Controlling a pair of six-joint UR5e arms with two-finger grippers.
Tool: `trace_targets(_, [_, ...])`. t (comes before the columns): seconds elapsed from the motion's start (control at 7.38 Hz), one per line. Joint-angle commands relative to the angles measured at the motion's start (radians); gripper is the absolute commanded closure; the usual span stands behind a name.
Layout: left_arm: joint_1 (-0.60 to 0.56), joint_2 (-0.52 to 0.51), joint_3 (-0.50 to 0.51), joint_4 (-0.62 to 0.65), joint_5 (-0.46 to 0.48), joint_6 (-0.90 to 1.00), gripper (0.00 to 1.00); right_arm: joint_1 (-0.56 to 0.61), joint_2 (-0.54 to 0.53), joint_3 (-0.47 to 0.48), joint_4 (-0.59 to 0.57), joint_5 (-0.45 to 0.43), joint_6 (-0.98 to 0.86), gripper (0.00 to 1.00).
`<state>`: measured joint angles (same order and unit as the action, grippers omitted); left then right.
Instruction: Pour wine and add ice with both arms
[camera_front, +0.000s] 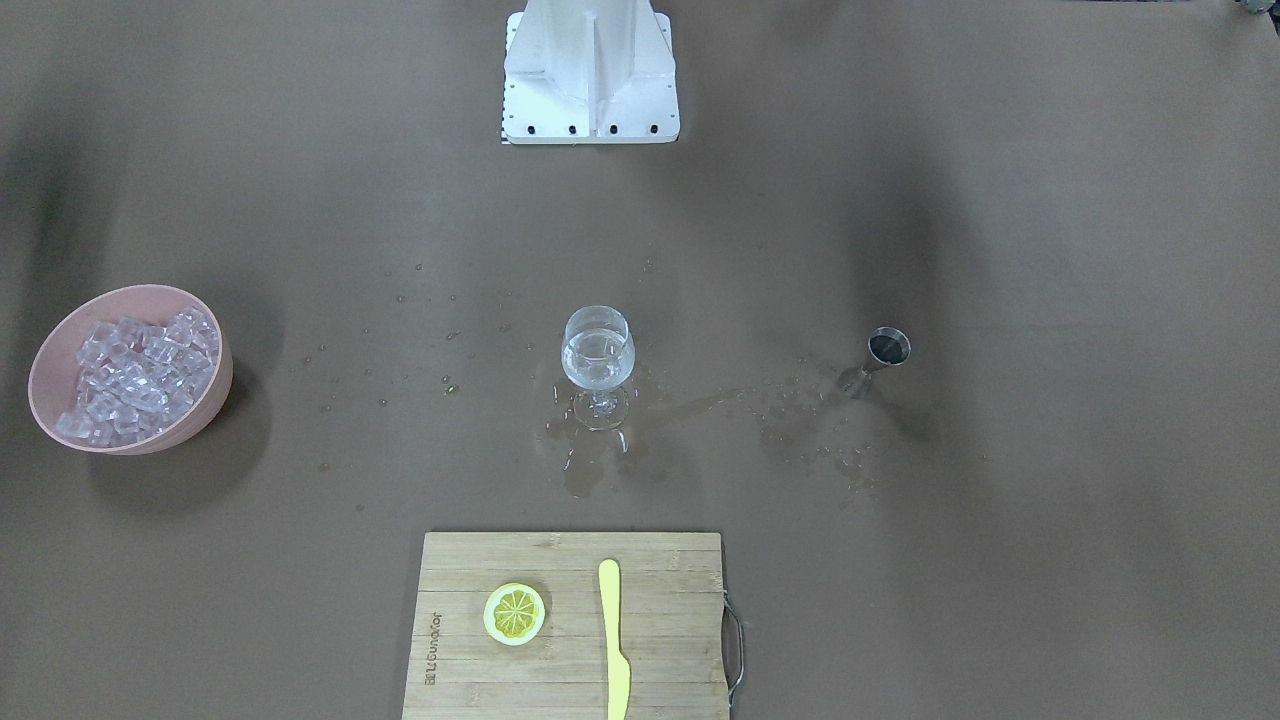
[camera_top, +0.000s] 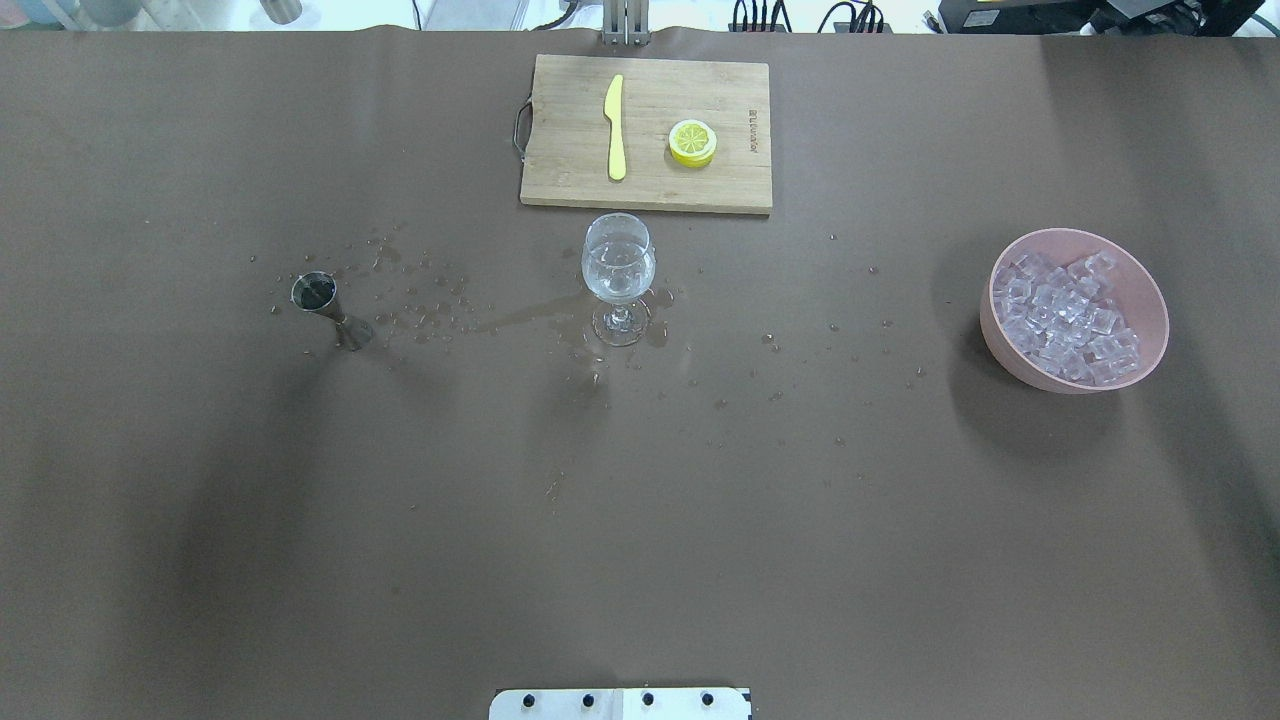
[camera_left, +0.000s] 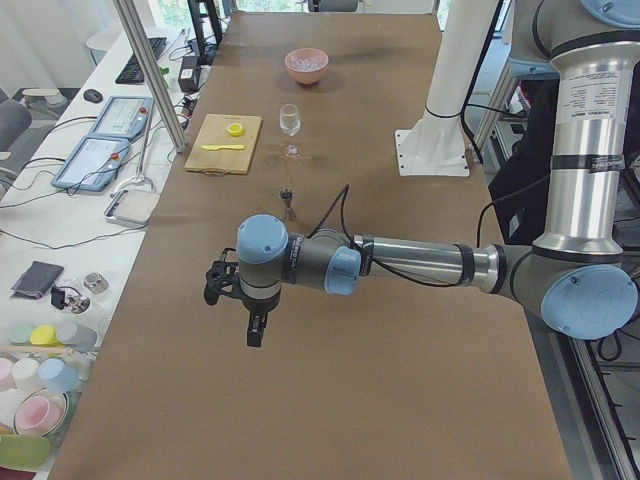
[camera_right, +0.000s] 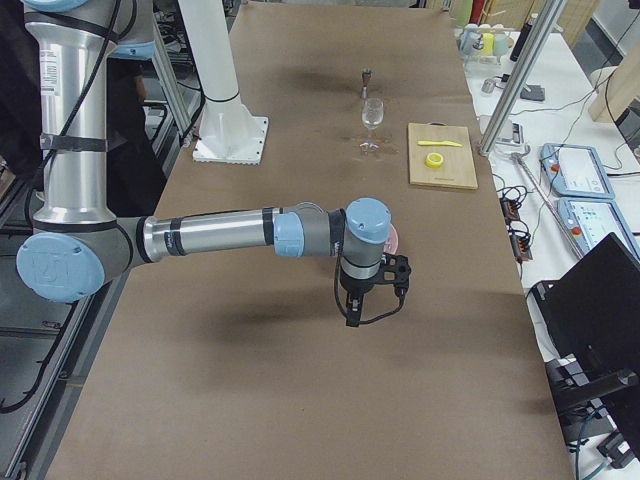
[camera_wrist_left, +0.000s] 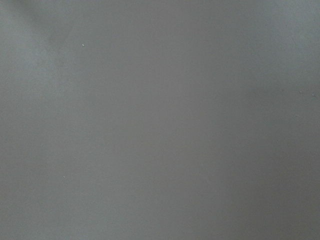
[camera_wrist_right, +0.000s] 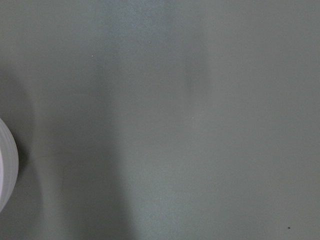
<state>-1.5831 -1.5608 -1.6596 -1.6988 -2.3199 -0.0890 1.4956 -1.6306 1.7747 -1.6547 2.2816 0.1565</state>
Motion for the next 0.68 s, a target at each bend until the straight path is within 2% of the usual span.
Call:
trace_targets(0.0, [0.0, 0.001, 0.0, 0.001, -0.001, 0.0, 0.02, 0.002, 0.0, 0.003, -0.002, 0.009, 0.0, 0.0])
trace_targets(0.54, [0.0, 0.001, 0.0, -0.001, 0.004, 0.008, 0.02, 0.0, 0.0, 0.002, 0.0, 0.009, 0.0, 0.0])
